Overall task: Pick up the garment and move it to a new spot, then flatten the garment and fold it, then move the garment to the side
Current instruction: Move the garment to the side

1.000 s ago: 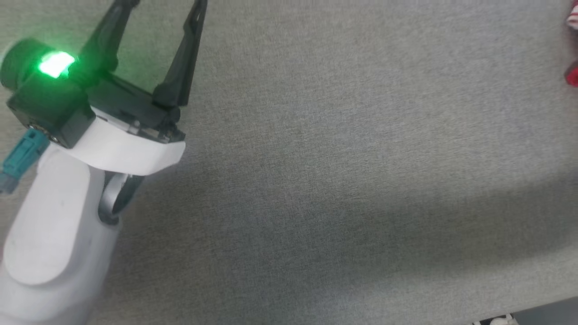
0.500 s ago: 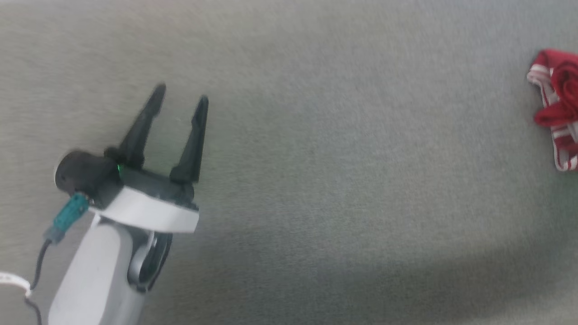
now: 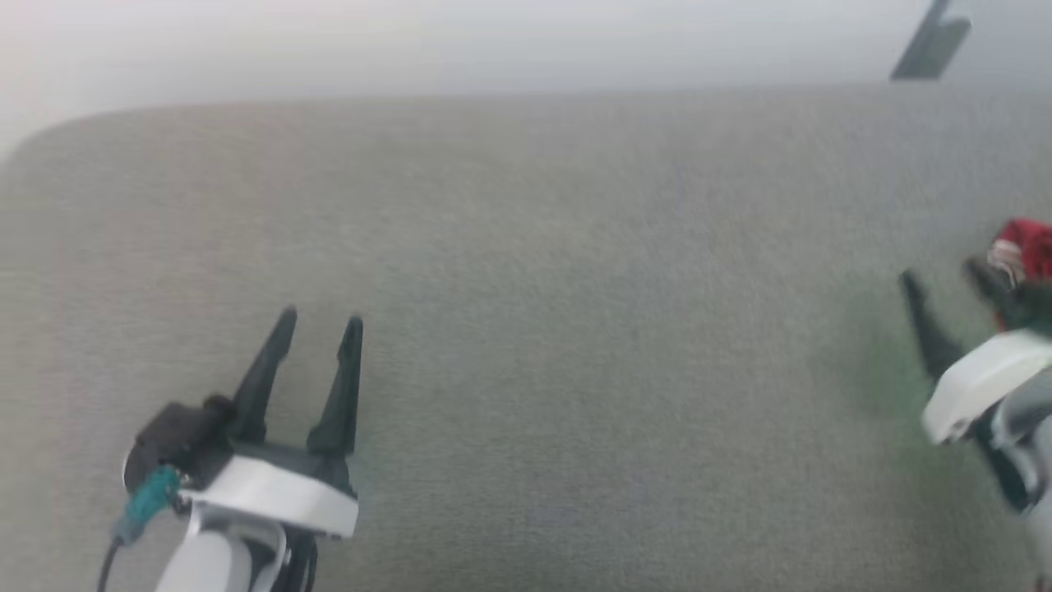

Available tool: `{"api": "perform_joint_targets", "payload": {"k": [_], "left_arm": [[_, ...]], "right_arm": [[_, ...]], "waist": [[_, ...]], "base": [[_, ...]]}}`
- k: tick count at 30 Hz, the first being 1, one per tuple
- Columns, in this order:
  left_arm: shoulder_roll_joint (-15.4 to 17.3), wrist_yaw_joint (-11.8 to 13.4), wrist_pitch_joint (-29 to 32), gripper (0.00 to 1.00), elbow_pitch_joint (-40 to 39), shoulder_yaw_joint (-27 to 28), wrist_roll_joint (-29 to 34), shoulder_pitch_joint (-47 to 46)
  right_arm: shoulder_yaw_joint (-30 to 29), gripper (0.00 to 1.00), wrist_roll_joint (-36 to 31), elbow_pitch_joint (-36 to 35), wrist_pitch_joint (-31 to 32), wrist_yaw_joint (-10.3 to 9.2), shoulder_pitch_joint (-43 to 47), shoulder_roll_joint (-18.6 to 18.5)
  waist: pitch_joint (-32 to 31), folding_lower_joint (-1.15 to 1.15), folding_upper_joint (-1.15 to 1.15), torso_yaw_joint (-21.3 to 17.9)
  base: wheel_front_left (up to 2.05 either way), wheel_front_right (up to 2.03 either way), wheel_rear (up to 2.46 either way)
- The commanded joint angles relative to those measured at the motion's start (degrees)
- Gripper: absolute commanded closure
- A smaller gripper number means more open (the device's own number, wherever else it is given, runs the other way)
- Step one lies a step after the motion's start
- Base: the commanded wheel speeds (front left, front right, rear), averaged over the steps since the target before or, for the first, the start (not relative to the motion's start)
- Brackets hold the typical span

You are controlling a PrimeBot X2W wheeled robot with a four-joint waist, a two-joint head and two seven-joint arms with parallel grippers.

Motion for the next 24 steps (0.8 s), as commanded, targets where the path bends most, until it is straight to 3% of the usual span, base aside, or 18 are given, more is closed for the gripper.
{"api": "perform_joint_targets", "payload": {"k": [1,14,24], "left_arm": [[-0.5,-0.1,-0.3,0.0,0.4,0.3,0.4,2.0],[-0.7,-0.1,-0.3,0.0,0.0,4.3,0.3,12.0],[-1.1,-0.1,-0.3,0.0,-1.9,6.0,-0.1,16.0]], "right_arm": [[1.1,0.0,-1.0,-0.5,-0.7,-0.08,2.2,0.7],[-0.3,0.0,-0.3,-8.9,-2.6,-0.08,13.1,4.8],[-7.2,0.0,-1.4,-18.5,-2.4,-0.07,21.3,7.4]], "waist": [[-3.7,0.0,0.0,2.9],[-10.9,0.0,0.0,4.2],[-12.1,0.0,0.0,3.1]], "base": [[0.0,0.0,0.0],[0.0,0.0,0.0],[0.0,0.0,0.0]]}}
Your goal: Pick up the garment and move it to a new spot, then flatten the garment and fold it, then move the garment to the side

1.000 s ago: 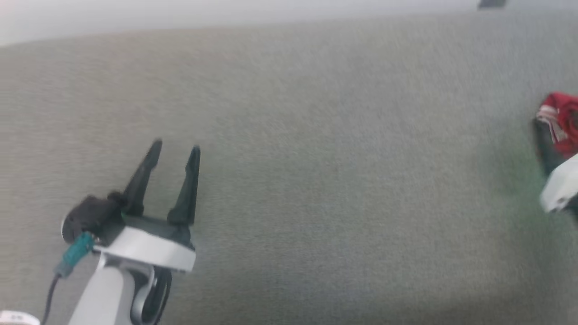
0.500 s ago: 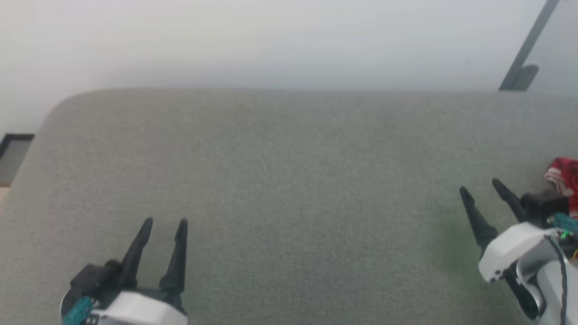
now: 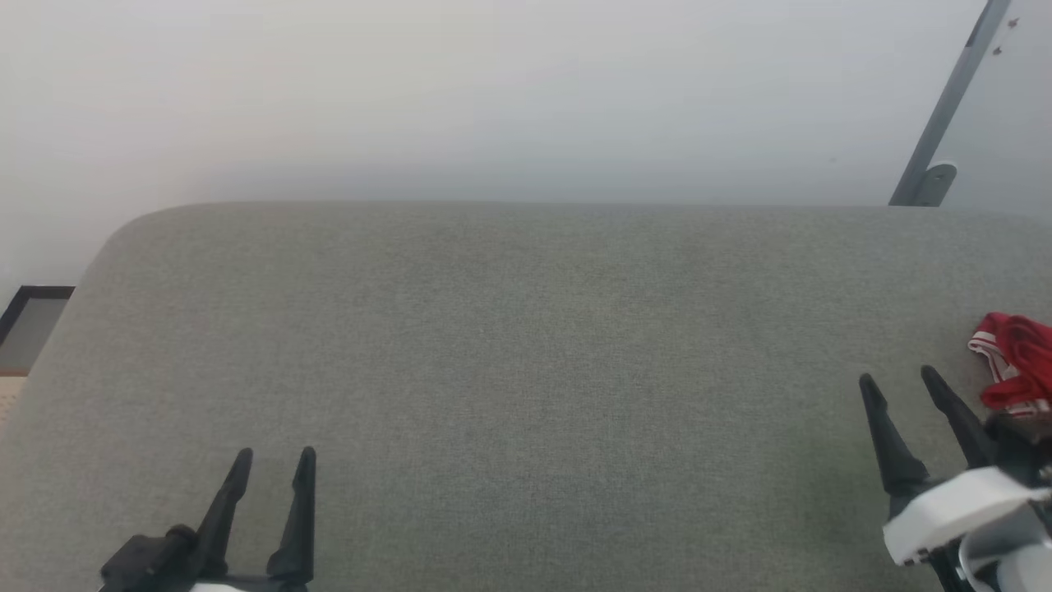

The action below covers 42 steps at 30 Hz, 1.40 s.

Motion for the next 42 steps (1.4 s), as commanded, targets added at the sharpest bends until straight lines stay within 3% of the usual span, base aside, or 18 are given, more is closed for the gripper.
{"api": "perform_joint_targets", "payload": {"k": [1,16,42], "left_arm": [[0.1,-0.1,-0.3,0.0,-0.5,0.3,-0.3,0.9],[-0.8,-0.1,-0.3,0.0,-3.8,3.5,-0.6,5.4],[-1.8,-0.1,-0.3,0.0,-4.9,4.3,1.0,4.4]], "right_arm": [[-0.3,0.0,-0.5,-0.9,0.3,-0.07,1.0,0.4],[-6.5,0.0,-1.5,-11.1,3.5,-0.07,7.8,3.5],[-6.9,0.0,-0.5,-12.3,4.2,-0.07,8.0,4.6]], "waist": [[0.0,0.0,0.0,-0.2],[0.0,0.0,0.0,-1.5],[0.9,0.0,0.0,-1.9]], "base": [[0.0,0.0,0.0],[0.0,0.0,0.0],[0.0,0.0,0.0]]}}
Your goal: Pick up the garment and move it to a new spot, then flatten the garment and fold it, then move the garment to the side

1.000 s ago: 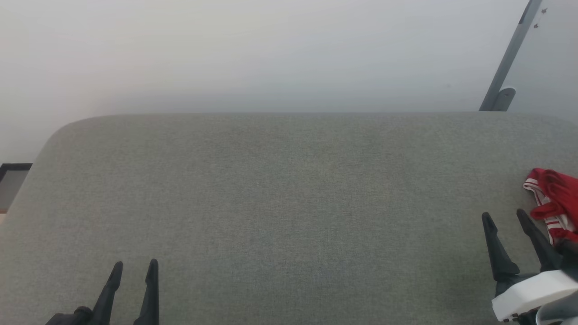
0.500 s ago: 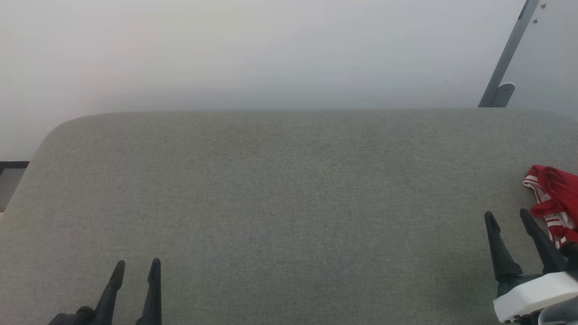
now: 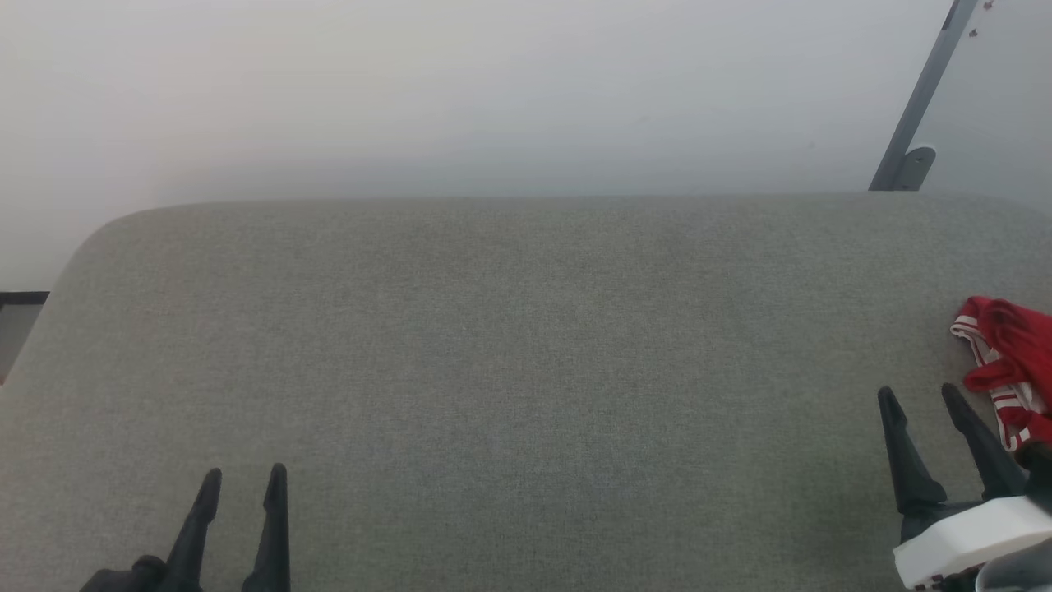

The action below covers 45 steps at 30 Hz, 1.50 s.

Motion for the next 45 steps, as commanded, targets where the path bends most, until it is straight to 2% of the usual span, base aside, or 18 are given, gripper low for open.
{"api": "perform_joint_targets", "payload": {"k": [1,2,6,25,45], "left_arm": [[-0.1,-0.1,-0.3,0.0,-0.6,0.4,0.1,-0.4],[-0.1,0.0,0.0,1.0,-0.2,0.1,0.0,-0.1],[-0.9,0.0,0.1,1.0,1.9,-0.3,-0.2,0.5],[-1.7,0.0,5.1,1.0,5.1,-0.2,-19.2,-4.5],[-2.5,0.0,9.1,1.0,7.3,0.1,-33.4,-8.2]], "right_arm": [[0.1,0.0,0.3,0.0,-0.3,-0.07,-0.1,0.3],[0.0,1.0,0.0,0.2,0.0,0.0,0.0,0.1],[0.3,1.0,0.1,2.3,0.2,0.0,1.1,1.4],[-1.0,1.0,17.9,3.8,4.0,-0.01,-1.5,4.3],[-2.0,1.0,31.4,5.0,7.0,-0.01,-3.4,6.5]], "waist": [[0.1,0.0,0.0,0.0],[0.1,0.0,0.0,0.0],[0.1,0.0,0.0,0.0],[0.3,0.0,0.0,-0.4],[0.5,0.0,0.0,-0.7]], "base": [[0.0,0.0,0.0],[0.0,0.0,0.0],[0.0,0.0,0.0],[0.0,0.0,0.0],[0.0,0.0,0.0]]}}
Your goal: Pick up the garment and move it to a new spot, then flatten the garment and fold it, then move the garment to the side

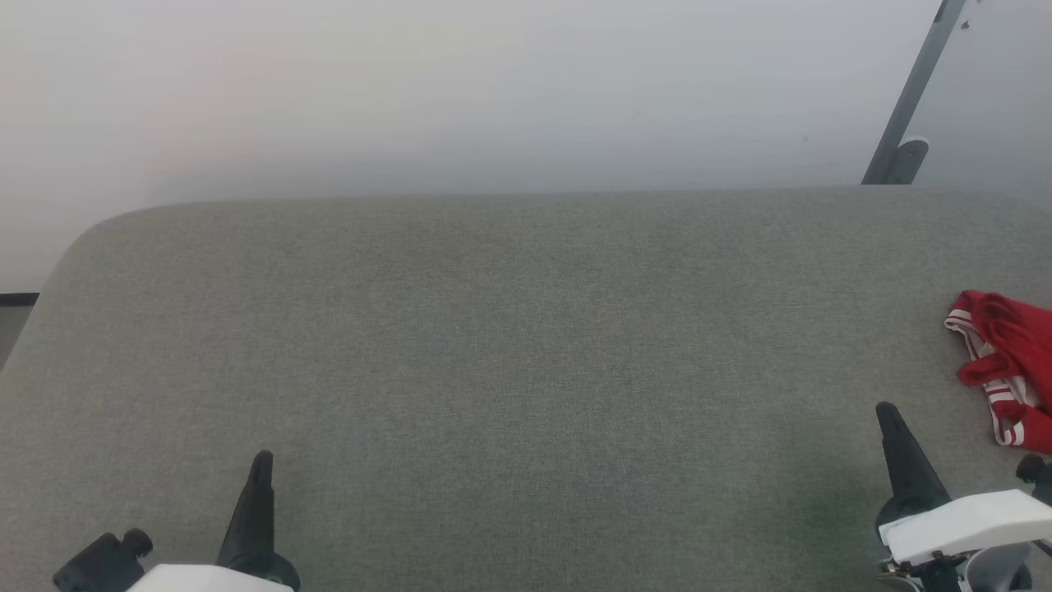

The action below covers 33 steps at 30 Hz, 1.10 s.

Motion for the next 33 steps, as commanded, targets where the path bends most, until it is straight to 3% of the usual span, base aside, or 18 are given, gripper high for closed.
{"api": "perform_joint_targets", "payload": {"k": [1,33], "left_arm": [[0.1,-0.1,0.4,1.0,-0.3,0.3,-1.4,-1.7],[-1.1,-0.1,5.8,1.0,2.6,1.0,-19.5,-6.5]], "right_arm": [[-0.3,1.0,1.5,-0.6,0.4,0.02,-1.3,0.0],[-1.5,1.0,18.9,1.0,4.2,0.02,-3.8,2.8]], "waist": [[0.0,0.0,0.0,0.0],[0.3,0.0,0.0,-0.6]], "base": [[0.0,0.0,0.0],[0.0,0.0,0.0]]}}
